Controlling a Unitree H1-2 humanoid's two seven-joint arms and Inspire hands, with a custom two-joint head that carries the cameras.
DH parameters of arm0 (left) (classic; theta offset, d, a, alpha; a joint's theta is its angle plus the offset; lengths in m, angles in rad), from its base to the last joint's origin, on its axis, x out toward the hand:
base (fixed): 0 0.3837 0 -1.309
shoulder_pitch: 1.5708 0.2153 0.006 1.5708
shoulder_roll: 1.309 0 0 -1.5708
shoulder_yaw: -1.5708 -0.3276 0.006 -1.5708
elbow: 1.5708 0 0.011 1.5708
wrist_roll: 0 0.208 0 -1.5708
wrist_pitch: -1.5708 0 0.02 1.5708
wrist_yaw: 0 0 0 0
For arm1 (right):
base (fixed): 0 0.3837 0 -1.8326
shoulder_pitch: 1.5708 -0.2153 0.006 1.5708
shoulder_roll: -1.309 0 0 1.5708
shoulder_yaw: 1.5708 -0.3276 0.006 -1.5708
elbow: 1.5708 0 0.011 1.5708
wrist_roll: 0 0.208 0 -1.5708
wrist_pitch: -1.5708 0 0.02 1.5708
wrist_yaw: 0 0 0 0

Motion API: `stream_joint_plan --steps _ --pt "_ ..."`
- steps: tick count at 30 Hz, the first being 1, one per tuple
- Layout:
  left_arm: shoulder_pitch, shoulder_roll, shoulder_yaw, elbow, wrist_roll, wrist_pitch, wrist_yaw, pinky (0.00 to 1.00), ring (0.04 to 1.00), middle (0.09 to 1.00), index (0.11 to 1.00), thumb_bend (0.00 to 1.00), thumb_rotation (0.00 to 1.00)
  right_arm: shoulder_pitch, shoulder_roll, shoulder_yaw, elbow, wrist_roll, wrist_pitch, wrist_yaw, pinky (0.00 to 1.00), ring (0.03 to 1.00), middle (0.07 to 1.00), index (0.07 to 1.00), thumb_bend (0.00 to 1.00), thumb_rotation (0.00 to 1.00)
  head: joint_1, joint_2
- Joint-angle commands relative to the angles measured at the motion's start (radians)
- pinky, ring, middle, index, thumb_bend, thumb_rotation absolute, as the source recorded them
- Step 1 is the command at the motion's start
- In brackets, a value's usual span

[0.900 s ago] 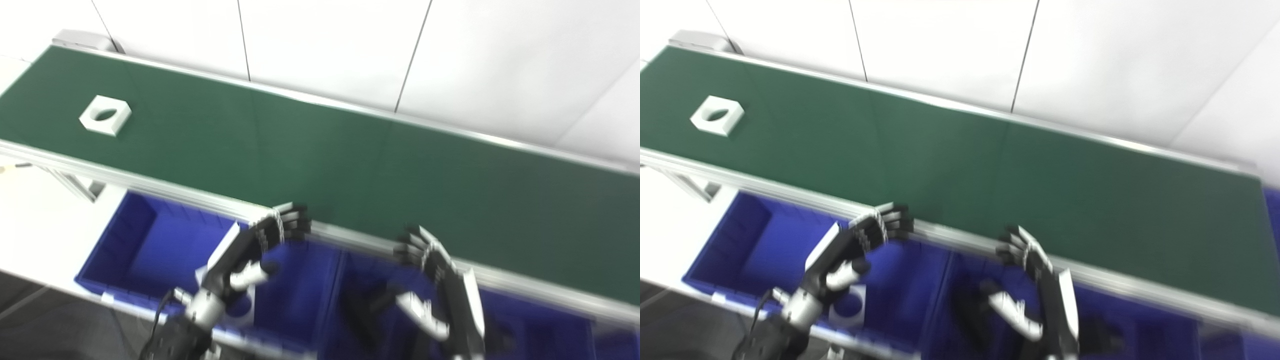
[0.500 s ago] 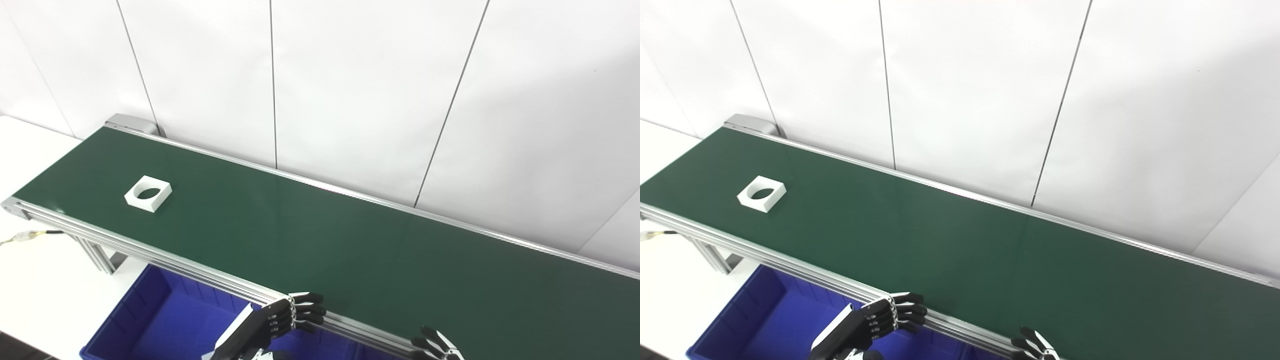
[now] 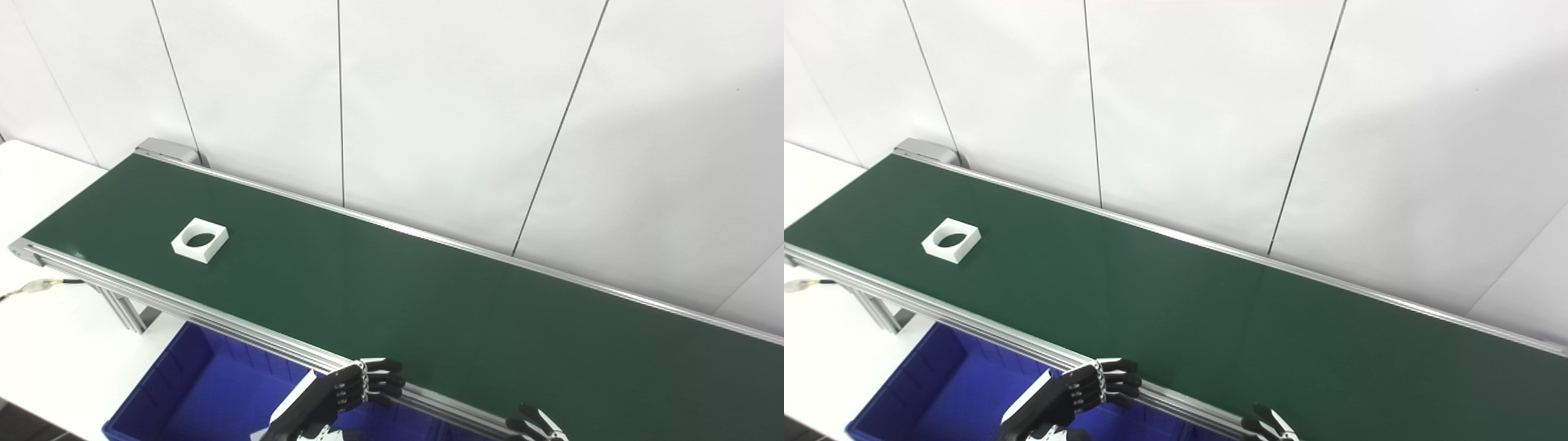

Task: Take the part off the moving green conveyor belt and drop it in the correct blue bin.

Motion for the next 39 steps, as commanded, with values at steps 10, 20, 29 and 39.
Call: stream_joint_plan --steps 10,20,29,39 --pt "-0.005 0.006 0.008 -0.027 0.005 -0.046 0.008 0.67 0.721 0.749 0.782 0.97 0.6 -0.007 0.005 -0.005 -0.024 0.006 -0.043 0.001 0.62 0.694 0.76 0.836 0.54 0.56 0.0 0.003" --pt "-0.017 0.061 0.016 -0.102 0.018 -0.009 -0.003 0.68 0.726 0.752 0.78 0.94 0.63 -0.009 0.0 -0.009 -0.019 0.017 -0.052 0.003 0.62 0.696 0.761 0.839 0.53 0.55 0.018 0.002" --pt "-0.068 0.136 0.061 -0.233 -0.006 0.076 0.002 0.7 0.739 0.759 0.777 0.95 0.6 -0.011 0.001 -0.013 -0.016 0.024 -0.049 0.005 0.61 0.691 0.758 0.844 0.53 0.56 0.022 0.0" --pt "-0.125 0.173 0.103 -0.323 0.019 0.152 0.019 0.69 0.741 0.771 0.778 0.9 0.62 -0.013 -0.003 -0.017 -0.018 0.025 -0.047 0.004 0.61 0.691 0.759 0.844 0.53 0.57 0.029 0.001"
